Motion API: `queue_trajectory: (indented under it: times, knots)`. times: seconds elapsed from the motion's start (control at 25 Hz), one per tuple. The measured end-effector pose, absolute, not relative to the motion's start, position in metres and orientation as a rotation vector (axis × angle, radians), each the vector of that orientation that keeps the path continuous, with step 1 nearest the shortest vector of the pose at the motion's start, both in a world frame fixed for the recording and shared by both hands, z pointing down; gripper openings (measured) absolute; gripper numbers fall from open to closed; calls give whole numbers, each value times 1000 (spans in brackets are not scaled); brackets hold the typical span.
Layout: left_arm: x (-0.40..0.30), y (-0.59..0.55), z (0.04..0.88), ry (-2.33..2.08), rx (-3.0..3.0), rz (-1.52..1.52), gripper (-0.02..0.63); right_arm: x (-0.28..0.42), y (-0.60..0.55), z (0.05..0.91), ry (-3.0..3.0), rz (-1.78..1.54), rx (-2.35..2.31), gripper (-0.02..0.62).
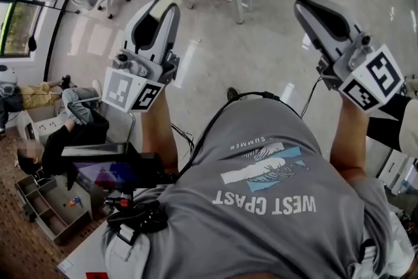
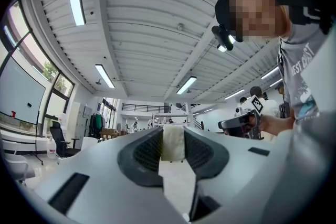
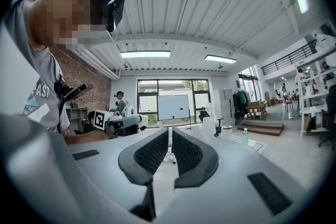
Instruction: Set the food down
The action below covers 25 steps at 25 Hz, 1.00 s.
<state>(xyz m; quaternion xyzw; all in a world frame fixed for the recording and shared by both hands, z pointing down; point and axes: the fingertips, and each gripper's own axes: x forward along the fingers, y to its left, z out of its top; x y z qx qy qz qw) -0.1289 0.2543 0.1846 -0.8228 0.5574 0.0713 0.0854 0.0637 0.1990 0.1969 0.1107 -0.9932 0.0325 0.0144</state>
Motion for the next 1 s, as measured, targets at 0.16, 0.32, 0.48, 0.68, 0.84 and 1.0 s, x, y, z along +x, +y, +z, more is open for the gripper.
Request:
queue_trajectory:
  times: [0.16, 0.32, 0.48, 0.68, 0.84, 1.0]
  knots:
    - [-160, 234, 189, 1614, -2485, 233, 103, 33, 183, 200, -3073, 94, 404, 8]
    - [-179, 221, 191, 1578, -2507, 253, 103, 15, 180, 199, -3060, 82, 438, 8]
    - [-190, 207, 193, 1568, -2524, 281, 103, 7, 170, 204, -3030, 93, 462, 8]
    - [-199, 176, 198, 1585, -2537, 282, 103, 1, 140, 207, -3016, 118, 470, 8]
    - [-196, 146, 205, 1608, -2529, 270, 103, 2, 108, 215, -3024, 127, 449, 8]
    - [-188, 126, 196, 1634, -2508, 263, 103, 8, 84, 207, -3032, 123, 409, 8]
